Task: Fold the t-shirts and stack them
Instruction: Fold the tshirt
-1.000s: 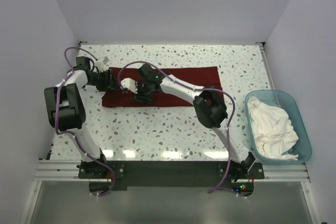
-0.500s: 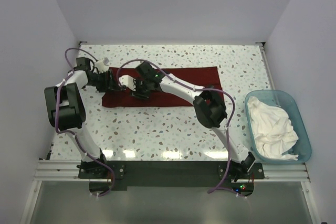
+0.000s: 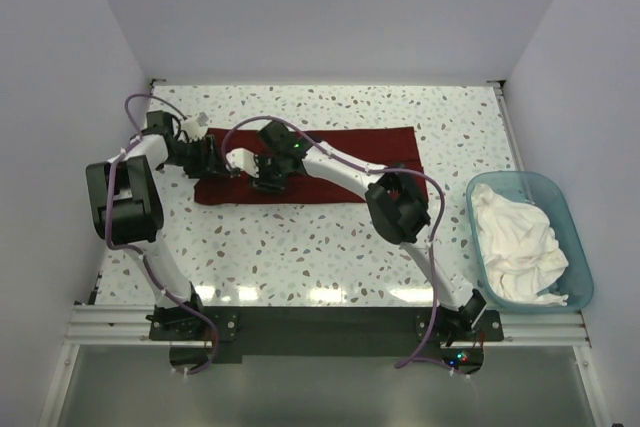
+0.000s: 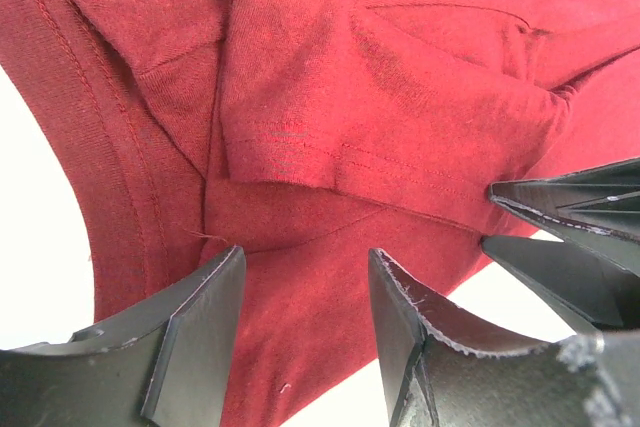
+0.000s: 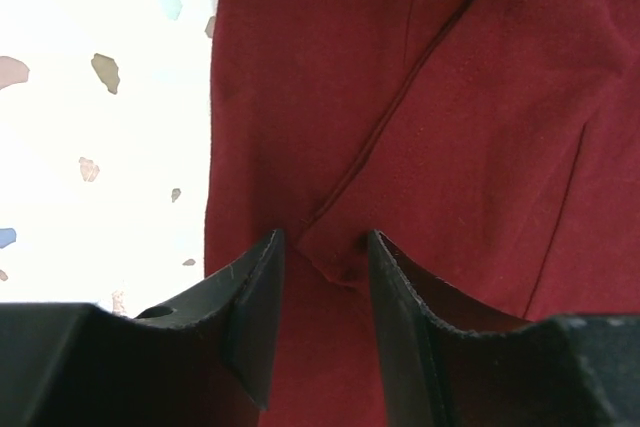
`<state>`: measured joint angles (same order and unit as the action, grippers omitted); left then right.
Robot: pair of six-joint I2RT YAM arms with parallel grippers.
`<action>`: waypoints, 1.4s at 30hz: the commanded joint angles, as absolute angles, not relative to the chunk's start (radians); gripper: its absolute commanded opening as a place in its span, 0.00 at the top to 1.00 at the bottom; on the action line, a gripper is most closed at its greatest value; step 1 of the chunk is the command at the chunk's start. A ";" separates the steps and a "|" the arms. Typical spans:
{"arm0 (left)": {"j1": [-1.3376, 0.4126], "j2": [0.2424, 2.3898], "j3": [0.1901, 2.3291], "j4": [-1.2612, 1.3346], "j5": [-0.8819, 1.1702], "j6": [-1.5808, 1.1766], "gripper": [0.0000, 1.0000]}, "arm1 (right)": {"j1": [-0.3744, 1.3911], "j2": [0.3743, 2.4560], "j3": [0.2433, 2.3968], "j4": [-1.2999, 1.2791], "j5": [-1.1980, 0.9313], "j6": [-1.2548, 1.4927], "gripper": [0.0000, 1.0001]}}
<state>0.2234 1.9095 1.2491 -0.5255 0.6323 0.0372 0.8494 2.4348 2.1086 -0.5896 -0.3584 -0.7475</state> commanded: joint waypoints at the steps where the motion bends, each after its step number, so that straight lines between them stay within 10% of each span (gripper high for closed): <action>1: 0.236 1.917 1.281 -0.523 0.649 0.032 0.43 | 0.856 2.414 2.100 -0.578 -0.384 -0.773 0.58; 9: 0.235 1.910 1.281 -0.528 0.647 0.038 0.43 | 0.856 2.425 2.108 -0.502 -0.292 -0.747 1.00; 42: 0.184 1.940 1.302 -0.264 0.646 -0.176 0.36 | 0.769 2.310 1.921 -0.037 -0.014 -0.621 1.00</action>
<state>0.1867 1.9392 1.2682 -0.3138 0.6598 -0.1478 0.7773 2.3817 1.9331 -0.1371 -0.0444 -0.6403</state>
